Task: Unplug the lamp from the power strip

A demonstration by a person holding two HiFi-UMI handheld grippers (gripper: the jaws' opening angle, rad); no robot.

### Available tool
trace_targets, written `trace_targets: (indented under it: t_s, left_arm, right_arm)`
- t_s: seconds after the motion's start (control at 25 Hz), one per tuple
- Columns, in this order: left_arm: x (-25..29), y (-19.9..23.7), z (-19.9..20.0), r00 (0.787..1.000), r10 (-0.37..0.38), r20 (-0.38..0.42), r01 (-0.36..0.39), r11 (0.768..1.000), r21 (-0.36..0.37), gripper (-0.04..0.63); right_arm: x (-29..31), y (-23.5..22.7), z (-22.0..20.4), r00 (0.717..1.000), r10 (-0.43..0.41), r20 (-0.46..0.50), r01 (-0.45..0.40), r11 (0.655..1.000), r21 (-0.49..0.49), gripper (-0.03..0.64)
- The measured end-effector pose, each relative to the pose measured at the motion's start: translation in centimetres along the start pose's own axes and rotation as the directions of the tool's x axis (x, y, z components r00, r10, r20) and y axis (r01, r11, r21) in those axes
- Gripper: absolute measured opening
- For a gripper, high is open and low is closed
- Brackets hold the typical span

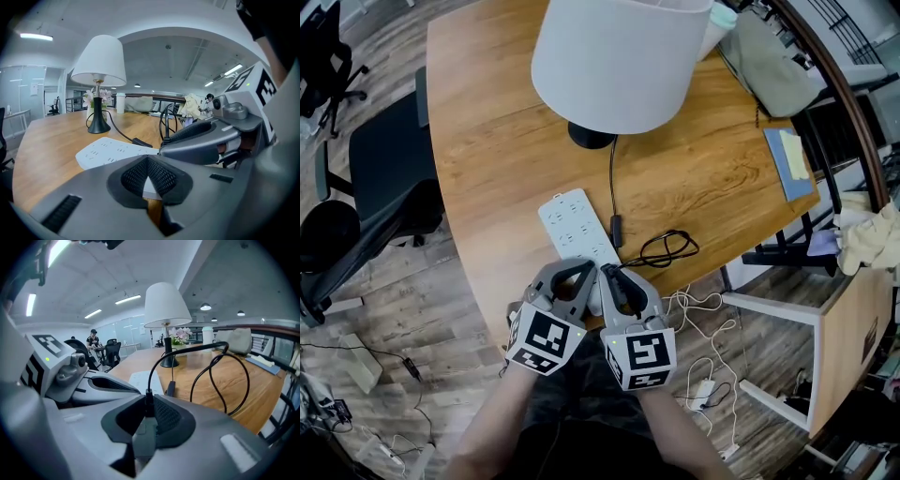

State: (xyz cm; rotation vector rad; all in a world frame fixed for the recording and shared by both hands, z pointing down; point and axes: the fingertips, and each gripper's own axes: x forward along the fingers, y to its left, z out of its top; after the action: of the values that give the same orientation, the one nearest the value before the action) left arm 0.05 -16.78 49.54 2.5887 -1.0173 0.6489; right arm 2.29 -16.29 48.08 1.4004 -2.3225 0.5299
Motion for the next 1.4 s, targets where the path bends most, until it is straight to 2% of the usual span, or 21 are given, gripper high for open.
trace_targets:
  t_s: [0.12,0.24,0.32,0.44,0.48,0.88,1.4]
  left_arm:
    - [0.0,-0.1,0.0,1.000,0.009,-0.003,-0.009,1.000,0.002,-0.004]
    - [0.0,-0.1,-0.1,1.000,0.013,-0.003,-0.013,1.000,-0.016,-0.005]
    - [0.0,-0.1,-0.1,1.000,0.019,-0.002,-0.019,0.999,-0.026,-0.003]
    - [0.0,-0.1,-0.2,1.000,0.026,-0.003,-0.026,0.999,-0.025,-0.005]
    - [0.0,-0.1,-0.2,1.000,0.026,-0.003,-0.026,0.999,-0.028,-0.003]
    - [0.0,-0.1,-0.2,1.000,0.020,-0.010,-0.020,0.999,-0.029,-0.004]
    - [-1.1,0.9,0.6,0.997,0.068,0.031,-0.066,0.996,-0.055,-0.003]
  right_arm:
    - [0.0,0.6,0.4,0.998,-0.057,0.032,0.059,0.995,-0.084,0.067]
    - [-0.1,0.8,0.4,0.997,-0.062,0.049,0.067,0.993,-0.102,0.067]
    - [-0.3,0.5,0.4,0.997,-0.041,0.060,0.044,0.998,-0.049,0.067]
    - [-0.7,-0.5,0.7,0.996,-0.018,0.089,0.007,0.993,0.120,0.066]
    - [-0.6,-0.6,0.8,0.996,-0.014,0.088,0.002,0.990,0.138,0.067]
    - [-1.1,-0.7,1.2,0.995,0.004,0.098,-0.015,0.994,0.112,0.067]
    - [-1.4,-4.6,0.8,0.995,-0.066,0.070,0.051,0.978,0.201,0.069]
